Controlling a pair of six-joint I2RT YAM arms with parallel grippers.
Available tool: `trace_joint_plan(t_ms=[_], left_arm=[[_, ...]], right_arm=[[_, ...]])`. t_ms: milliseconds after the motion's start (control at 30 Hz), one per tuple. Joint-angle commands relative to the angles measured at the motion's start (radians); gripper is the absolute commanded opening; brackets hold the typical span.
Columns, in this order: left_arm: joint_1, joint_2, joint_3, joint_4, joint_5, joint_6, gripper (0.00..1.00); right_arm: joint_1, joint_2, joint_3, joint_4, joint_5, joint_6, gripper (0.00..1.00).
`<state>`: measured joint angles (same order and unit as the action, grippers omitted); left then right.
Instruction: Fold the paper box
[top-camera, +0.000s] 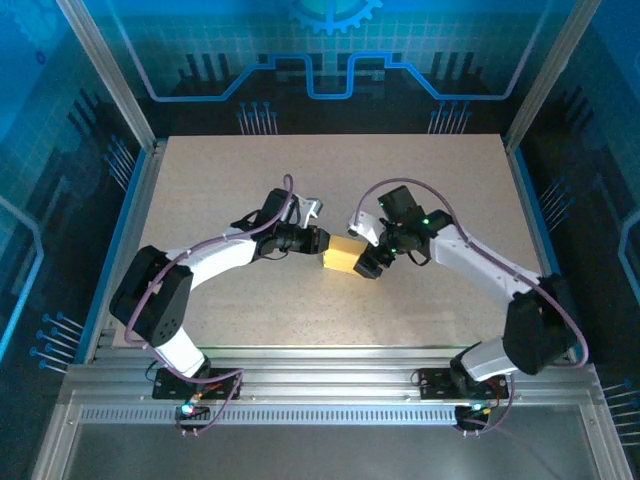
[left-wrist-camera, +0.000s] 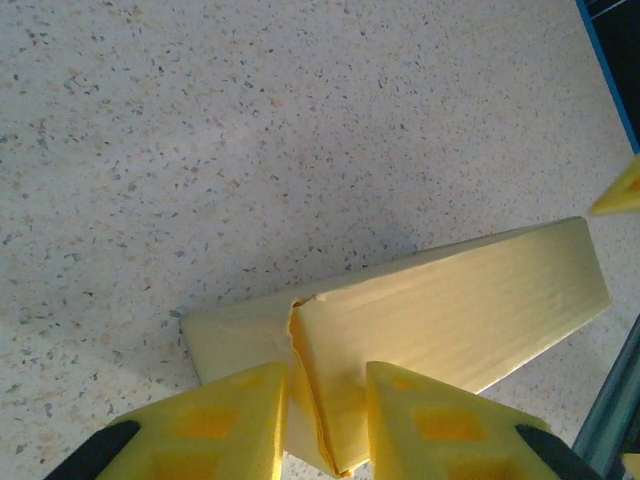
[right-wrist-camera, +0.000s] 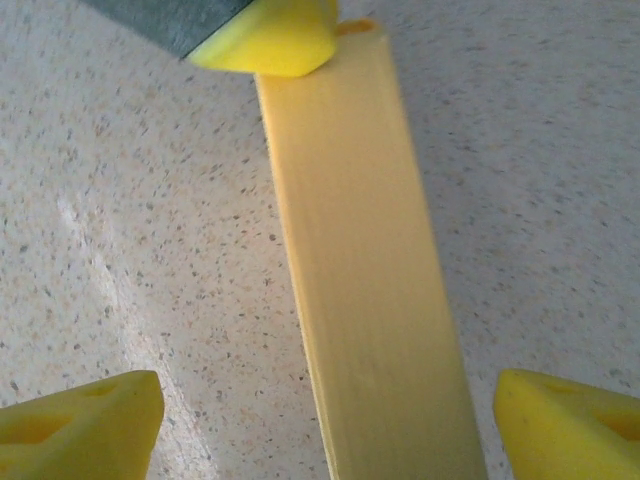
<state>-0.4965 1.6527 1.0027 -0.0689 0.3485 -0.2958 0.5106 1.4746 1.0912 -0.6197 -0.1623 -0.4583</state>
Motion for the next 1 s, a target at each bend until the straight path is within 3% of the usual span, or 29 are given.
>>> trace_joint_plan(t_ms=[0, 167, 300, 533, 700, 967], left_arm=[[0.002, 0.033, 0.008, -0.137, -0.009, 0.056, 0.27], [0.001, 0.033, 0.016, -0.142, -0.005, 0.063, 0.27], [0.0, 0.036, 0.036, -0.168, -0.006, 0.078, 0.28], [0.001, 0.039, 0.045, -0.17, -0.008, 0.086, 0.28], [0.001, 0.042, 0.047, -0.17, -0.003, 0.089, 0.28], [0.001, 0.05, 0.048, -0.17, -0.005, 0.098, 0.28]], right_arm=[[0.006, 0.034, 0.042, -0.055, -0.055, -0.13, 0.83], [-0.028, 0.097, 0.081, -0.092, -0.138, -0.225, 0.78], [-0.04, 0.144, 0.105, -0.097, -0.147, -0.269, 0.7], [-0.047, 0.232, 0.158, -0.136, -0.129, -0.3, 0.67], [-0.052, 0.197, 0.15, -0.097, -0.106, -0.295, 0.8], [-0.079, 0.126, 0.141, 0.014, -0.08, -0.289, 0.84]])
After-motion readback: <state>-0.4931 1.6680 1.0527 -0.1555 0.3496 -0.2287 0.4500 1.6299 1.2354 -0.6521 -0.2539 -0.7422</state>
